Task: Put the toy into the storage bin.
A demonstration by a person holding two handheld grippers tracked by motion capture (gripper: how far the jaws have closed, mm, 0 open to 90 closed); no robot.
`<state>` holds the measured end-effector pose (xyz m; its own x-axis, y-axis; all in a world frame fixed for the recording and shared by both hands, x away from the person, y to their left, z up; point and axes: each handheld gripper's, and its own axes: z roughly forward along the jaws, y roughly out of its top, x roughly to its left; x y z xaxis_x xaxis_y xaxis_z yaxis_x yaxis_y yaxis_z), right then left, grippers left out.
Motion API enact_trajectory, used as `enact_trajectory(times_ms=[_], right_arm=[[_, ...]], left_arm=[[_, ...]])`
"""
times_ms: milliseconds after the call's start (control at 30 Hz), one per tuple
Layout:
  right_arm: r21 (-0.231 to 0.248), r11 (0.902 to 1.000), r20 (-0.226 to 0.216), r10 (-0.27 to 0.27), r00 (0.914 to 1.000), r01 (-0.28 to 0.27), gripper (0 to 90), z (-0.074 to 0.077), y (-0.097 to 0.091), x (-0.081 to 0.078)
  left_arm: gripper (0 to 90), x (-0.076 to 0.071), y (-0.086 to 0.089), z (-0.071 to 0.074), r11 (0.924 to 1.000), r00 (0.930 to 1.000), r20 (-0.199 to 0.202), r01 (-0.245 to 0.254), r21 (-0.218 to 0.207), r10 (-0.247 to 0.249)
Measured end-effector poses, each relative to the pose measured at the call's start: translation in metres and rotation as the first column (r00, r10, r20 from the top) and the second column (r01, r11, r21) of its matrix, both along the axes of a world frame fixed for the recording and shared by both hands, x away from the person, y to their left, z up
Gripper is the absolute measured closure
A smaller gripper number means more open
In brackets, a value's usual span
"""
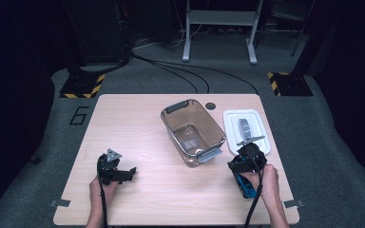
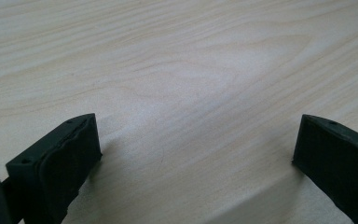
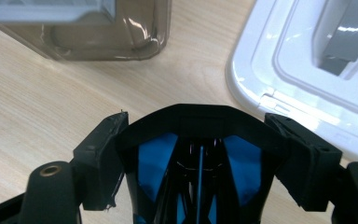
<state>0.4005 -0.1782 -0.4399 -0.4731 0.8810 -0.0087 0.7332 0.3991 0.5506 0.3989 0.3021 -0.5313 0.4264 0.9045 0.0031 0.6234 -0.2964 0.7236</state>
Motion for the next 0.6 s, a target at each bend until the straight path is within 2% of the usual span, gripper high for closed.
enact_trajectory(times_ms=[133,333,600], right_arm=[[-0.001,1.0000,0.029,-0.004,0.9996,0.004,24.2,0.011,-0.001,-0.004],[0.005,1.0000,0.056,-0.004,0.9984,0.004,24.2,0.025,-0.001,-0.007],[0.000,1.0000,0.070,-0.007,0.9975,0.007,24.2,0.035,-0.003,0.000]], left_arm=[[0.5,0.000,0.000,0.001,1.0000,1.0000,-0.008,0.005,0.003,-0.005],[0.5,0.000,0.000,0.000,1.0000,1.0000,-0.001,0.001,0.001,-0.001],[0.5,0.000,0.000,0.000,1.0000,1.0000,0.000,0.000,-0.001,0.000]])
